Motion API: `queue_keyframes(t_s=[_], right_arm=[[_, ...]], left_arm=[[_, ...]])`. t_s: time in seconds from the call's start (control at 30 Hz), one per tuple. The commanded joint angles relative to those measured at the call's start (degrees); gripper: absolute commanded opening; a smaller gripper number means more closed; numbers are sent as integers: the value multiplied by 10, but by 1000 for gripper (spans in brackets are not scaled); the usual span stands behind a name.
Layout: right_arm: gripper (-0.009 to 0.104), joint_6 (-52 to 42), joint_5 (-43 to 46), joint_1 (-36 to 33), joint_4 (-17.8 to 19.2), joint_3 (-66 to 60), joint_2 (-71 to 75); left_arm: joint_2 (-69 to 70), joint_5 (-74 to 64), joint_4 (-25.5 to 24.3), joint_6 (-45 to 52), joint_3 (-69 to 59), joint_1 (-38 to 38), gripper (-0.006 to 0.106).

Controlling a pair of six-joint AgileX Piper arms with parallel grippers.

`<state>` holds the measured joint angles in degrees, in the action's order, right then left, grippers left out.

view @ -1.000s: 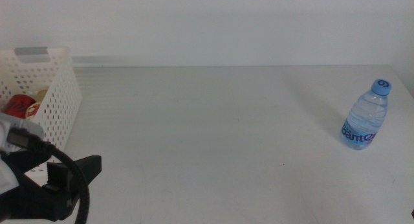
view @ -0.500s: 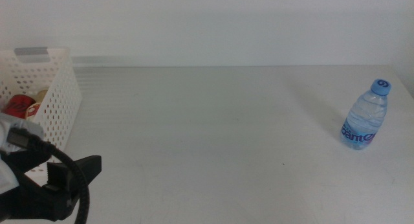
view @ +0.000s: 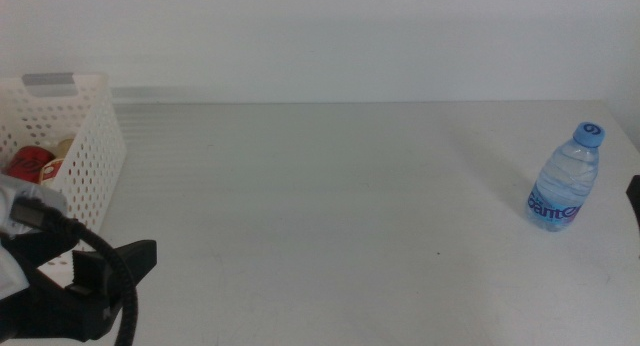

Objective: Use arms to grab the bottles and put them into the dustbin to the left of the table.

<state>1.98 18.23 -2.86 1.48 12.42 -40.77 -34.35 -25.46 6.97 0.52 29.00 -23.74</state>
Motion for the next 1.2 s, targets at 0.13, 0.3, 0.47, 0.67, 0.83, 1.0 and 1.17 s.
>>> queue_keyframes(t_s=[0.13,0.3,0.47,0.67,0.83,1.0,1.17], right_arm=[[66,-2,156,4,5,-4,-93],[66,-4,218,4,0,-4,-174],[78,-20,306,4,-3,-4,-259],[96,-24,417,4,-31,-4,-359],[96,-25,503,4,-30,3,-439],[96,-25,516,4,-29,34,-507],[96,-30,510,4,-33,76,-548]], left_arm=[[1,38,9,-5,16,-3,90],[1,38,9,-5,16,-3,90],[1,38,9,-5,16,-3,90],[1,38,9,-5,16,-3,90],[1,38,9,-5,16,-3,90],[1,38,9,-5,16,-3,90],[1,38,9,-5,16,-3,90]])
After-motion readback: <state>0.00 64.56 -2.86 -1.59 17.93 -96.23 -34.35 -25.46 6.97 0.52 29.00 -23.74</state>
